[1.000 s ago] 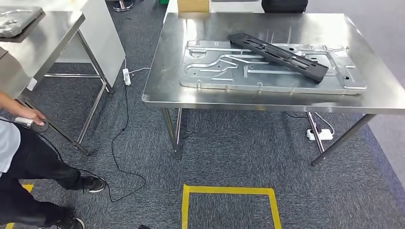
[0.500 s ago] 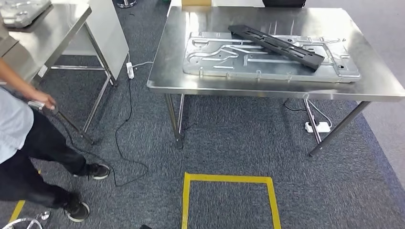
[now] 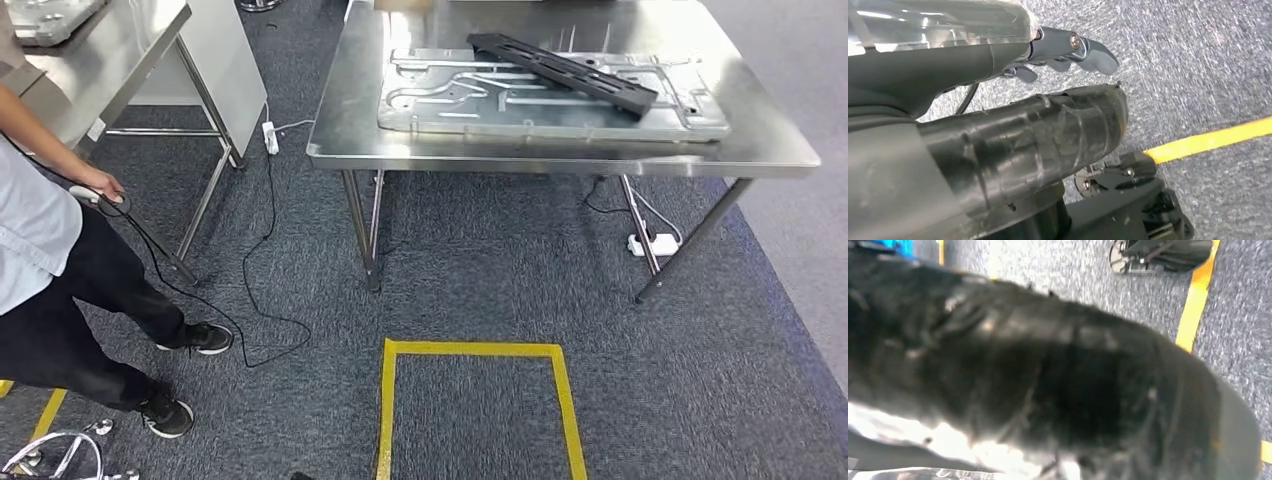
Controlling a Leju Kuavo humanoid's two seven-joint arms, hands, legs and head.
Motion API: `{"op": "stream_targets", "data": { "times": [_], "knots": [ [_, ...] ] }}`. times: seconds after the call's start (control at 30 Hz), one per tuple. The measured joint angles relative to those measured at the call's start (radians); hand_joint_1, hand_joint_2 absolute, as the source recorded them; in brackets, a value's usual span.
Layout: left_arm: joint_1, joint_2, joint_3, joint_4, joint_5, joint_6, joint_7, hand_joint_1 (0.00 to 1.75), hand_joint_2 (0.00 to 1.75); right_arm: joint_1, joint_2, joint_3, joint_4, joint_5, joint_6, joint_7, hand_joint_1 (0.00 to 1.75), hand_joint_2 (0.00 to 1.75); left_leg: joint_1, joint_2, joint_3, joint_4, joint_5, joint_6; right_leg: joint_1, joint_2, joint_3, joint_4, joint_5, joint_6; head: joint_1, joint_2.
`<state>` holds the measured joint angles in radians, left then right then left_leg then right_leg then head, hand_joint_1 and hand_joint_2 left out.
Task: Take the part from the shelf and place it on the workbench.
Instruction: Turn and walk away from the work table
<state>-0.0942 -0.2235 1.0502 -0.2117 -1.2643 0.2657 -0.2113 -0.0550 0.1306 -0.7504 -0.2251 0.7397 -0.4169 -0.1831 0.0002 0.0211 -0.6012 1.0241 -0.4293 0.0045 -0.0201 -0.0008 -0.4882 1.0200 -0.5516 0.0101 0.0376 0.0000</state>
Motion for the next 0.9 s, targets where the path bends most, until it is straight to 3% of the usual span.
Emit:
{"op": "stream_targets", "data": {
  "times": [0.03, 0.07, 0.17, 0.2, 0.23, 0.27, 0.3, 0.37, 0.43, 0.47, 0.53, 0.57, 0.63, 0.7, 0.73, 0.77, 0.8, 0.83, 0.9],
  "knots": [
    [0.001, 0.0, 0.0, 0.0, 0.001, 0.0, 0.0, 0.0, 0.0, 0.0, 0.001, 0.0, 0.001, 0.001, 0.0, 0.002, 0.0, 0.0, 0.002, -0.002, -0.006, 0.005, -0.006, -0.006, 0.0, -0.002, -0.008, -0.001, 0.009, -0.008, 0.0, 0.0],
    [0.002, 0.0, 0.0, 0.0, 0.001, 0.0, 0.0, 0.0, 0.0, 0.0, 0.003, 0.0, 0.002, 0.002, 0.001, 0.003, 0.0, 0.0, 0.004, -0.005, -0.016, 0.025, -0.032, -0.011, 0.0, -0.004, -0.018, -0.003, 0.019, -0.017, 0.0, 0.0],
    [0.004, 0.0, 0.0, 0.0, 0.002, 0.001, 0.0, 0.0, 0.0, 0.001, 0.004, 0.0, 0.003, 0.008, 0.005, 0.006, 0.0, 0.0, 0.007, -0.01, -0.062, 0.181, -0.175, -0.02, 0.004, -0.007, -0.058, -0.003, 0.05, -0.032, -0.001, 0.0],
    [0.005, 0.0, 0.0, 0.0, 0.002, 0.001, 0.0, 0.0, 0.0, 0.001, 0.004, 0.0, 0.003, 0.009, 0.007, 0.007, 0.0, 0.0, 0.007, -0.011, -0.069, 0.236, -0.2, -0.021, 0.007, -0.007, -0.073, -0.001, 0.061, -0.033, -0.002, 0.0],
    [0.005, 0.0, 0.0, 0.0, 0.002, 0.001, 0.0, 0.0, 0.0, 0.001, 0.005, 0.0, 0.003, 0.011, 0.009, 0.009, 0.0, 0.0, 0.007, -0.011, -0.065, 0.269, -0.202, -0.02, 0.009, -0.007, -0.087, 0.002, 0.071, -0.034, -0.001, 0.0],
    [0.005, 0.0, 0.0, 0.0, 0.002, 0.001, -0.001, 0.0, 0.0, 0.001, 0.006, 0.0, 0.003, 0.012, 0.01, 0.01, 0.0, 0.0, 0.007, -0.011, -0.044, 0.27, -0.184, -0.017, 0.011, -0.008, -0.101, 0.005, 0.08, -0.034, -0.002, 0.0],
    [0.004, 0.0, 0.0, 0.0, 0.002, 0.001, -0.001, 0.0, 0.0, 0.001, 0.007, 0.0, 0.003, 0.013, 0.011, 0.012, 0.0, 0.0, 0.006, -0.011, -0.008, 0.235, -0.154, -0.013, 0.013, -0.007, -0.113, 0.008, 0.088, -0.033, -0.002, 0.0],
    [0.002, 0.001, 0.0, 0.0, 0.002, 0.001, -0.001, 0.0, 0.0, 0.001, 0.011, 0.0, 0.003, 0.014, 0.012, 0.013, 0.0, 0.0, 0.0, -0.012, 0.096, 0.097, -0.115, 0.0, 0.014, -0.006, -0.131, 0.013, 0.103, -0.029, -0.002, 0.0],
    [-0.001, 0.001, 0.0, 0.0, 0.002, 0.001, -0.003, 0.0, 0.0, 0.001, 0.015, 0.0, 0.003, 0.016, 0.013, 0.014, 0.0, 0.0, -0.008, -0.012, 0.171, -0.027, -0.122, 0.012, 0.014, -0.007, -0.141, 0.013, 0.12, -0.02, -0.002, 0.0],
    [-0.002, 0.002, 0.0, 0.0, 0.002, 0.001, -0.004, 0.0, 0.0, 0.001, 0.017, 0.0, 0.003, 0.016, 0.014, 0.014, 0.0, 0.0, -0.011, -0.012, 0.182, -0.055, -0.129, 0.015, 0.013, -0.009, -0.144, 0.012, 0.129, -0.014, -0.002, 0.0],
    [-0.001, 0.001, 0.0, 0.0, 0.002, 0.001, -0.005, 0.0, 0.0, 0.002, 0.018, 0.0, 0.003, 0.018, 0.014, 0.015, 0.0, 0.0, -0.01, -0.01, 0.178, -0.073, -0.116, 0.025, 0.011, -0.01, -0.148, 0.009, 0.14, -0.001, -0.001, 0.0],
    [0.0, 0.001, 0.0, 0.0, 0.002, 0.001, -0.006, 0.0, 0.0, 0.002, 0.018, 0.0, 0.003, 0.018, 0.014, 0.015, 0.0, 0.0, -0.008, -0.008, 0.171, -0.079, -0.104, 0.033, 0.011, -0.009, -0.152, 0.018, 0.125, 0.004, -0.001, 0.0],
    [0.0, 0.001, 0.0, 0.0, 0.002, 0.001, -0.007, 0.0, 0.0, 0.002, 0.018, 0.0, 0.003, 0.02, 0.015, 0.017, 0.0, 0.0, -0.004, -0.003, 0.152, -0.086, -0.078, 0.045, 0.009, -0.005, -0.173, 0.09, 0.043, 0.012, 0.0, 0.0],
    [0.001, 0.001, 0.0, 0.0, 0.002, 0.001, -0.007, 0.0, 0.0, 0.003, 0.018, 0.0, 0.003, 0.023, 0.015, 0.018, 0.0, 0.0, -0.005, -0.003, 0.123, -0.078, -0.061, 0.049, 0.006, -0.004, -0.199, 0.211, -0.041, 0.019, 0.0, 0.0],
    [0.001, 0.001, 0.0, 0.0, 0.002, 0.001, -0.007, 0.0, 0.0, 0.004, 0.018, 0.0, 0.003, 0.025, 0.016, 0.019, 0.0, 0.0, -0.005, -0.002, 0.109, -0.072, -0.054, 0.048, 0.004, -0.003, -0.203, 0.257, -0.053, 0.022, 0.0, 0.0],
    [0.001, 0.001, 0.0, 0.0, 0.002, 0.001, -0.007, 0.0, 0.0, 0.004, 0.018, 0.0, 0.003, 0.026, 0.016, 0.02, 0.0, 0.0, -0.005, 0.0, 0.093, -0.064, -0.048, 0.046, 0.002, -0.003, -0.194, 0.275, -0.044, 0.025, 0.0, 0.0],
    [0.001, 0.001, 0.0, 0.0, 0.002, 0.001, -0.007, 0.0, 0.0, 0.004, 0.018, 0.0, 0.003, 0.028, 0.016, 0.021, 0.0, 0.0, -0.004, 0.0, 0.078, -0.054, -0.043, 0.044, -0.001, -0.004, -0.169, 0.258, -0.019, 0.028, 0.0, 0.0],
    [0.001, 0.001, 0.0, 0.0, 0.003, 0.001, -0.008, 0.0, 0.0, 0.003, 0.018, 0.0, 0.003, 0.029, 0.016, 0.021, 0.0, 0.0, -0.002, 0.001, 0.063, -0.043, -0.04, 0.041, -0.004, -0.004, -0.126, 0.207, 0.007, 0.03, 0.0, 0.0],
    [0.001, 0.001, 0.0, 0.0, 0.003, 0.001, -0.011, 0.0, 0.0, 0.002, 0.018, 0.001, 0.003, 0.031, 0.017, 0.021, 0.0, 0.0, -0.001, 0.0, 0.033, -0.02, -0.036, 0.032, -0.005, -0.003, -0.033, 0.073, 0.015, 0.031, -0.001, 0.0]
  ]
}}
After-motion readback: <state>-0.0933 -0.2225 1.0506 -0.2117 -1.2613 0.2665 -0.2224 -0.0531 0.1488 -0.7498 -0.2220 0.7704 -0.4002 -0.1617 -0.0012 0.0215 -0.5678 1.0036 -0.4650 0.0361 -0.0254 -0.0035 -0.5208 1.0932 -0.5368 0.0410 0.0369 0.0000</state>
